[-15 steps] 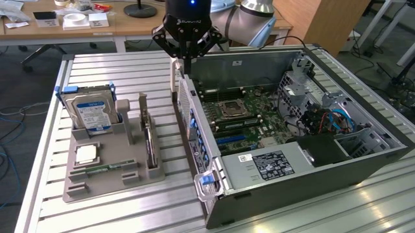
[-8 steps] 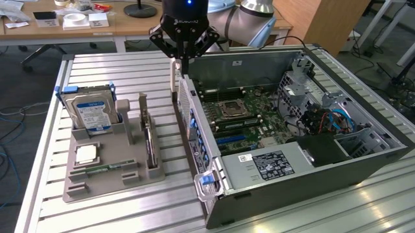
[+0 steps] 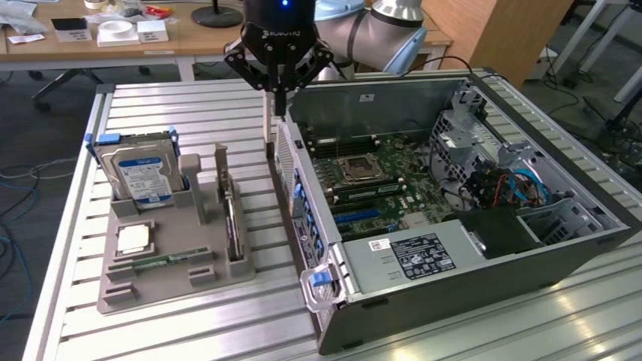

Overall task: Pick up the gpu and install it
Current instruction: 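Reach for the gpu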

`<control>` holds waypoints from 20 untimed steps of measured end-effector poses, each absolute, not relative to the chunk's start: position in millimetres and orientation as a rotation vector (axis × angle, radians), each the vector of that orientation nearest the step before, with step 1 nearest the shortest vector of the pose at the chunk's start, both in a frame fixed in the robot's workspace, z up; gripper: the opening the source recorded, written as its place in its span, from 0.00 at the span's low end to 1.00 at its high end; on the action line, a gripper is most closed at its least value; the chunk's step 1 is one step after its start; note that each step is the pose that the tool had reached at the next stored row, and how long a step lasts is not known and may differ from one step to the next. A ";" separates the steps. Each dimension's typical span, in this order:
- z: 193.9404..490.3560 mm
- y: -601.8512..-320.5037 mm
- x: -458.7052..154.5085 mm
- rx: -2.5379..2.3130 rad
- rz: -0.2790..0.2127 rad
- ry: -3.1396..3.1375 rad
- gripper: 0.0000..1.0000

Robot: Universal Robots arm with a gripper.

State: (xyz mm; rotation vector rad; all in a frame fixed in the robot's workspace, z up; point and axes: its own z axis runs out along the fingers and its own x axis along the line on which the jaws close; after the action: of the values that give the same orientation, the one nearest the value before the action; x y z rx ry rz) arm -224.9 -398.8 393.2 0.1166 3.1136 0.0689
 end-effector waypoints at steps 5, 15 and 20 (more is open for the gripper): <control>393.2 -398.8 -225.5 0.117 0.069 3.114 0.11; 393.3 -398.9 -230.1 0.117 0.069 3.114 0.11; 393.2 -398.8 -237.2 0.117 0.069 3.114 0.11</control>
State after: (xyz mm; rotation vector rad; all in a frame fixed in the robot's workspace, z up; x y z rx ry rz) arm -237.2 -398.8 393.2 0.1166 3.1137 0.0689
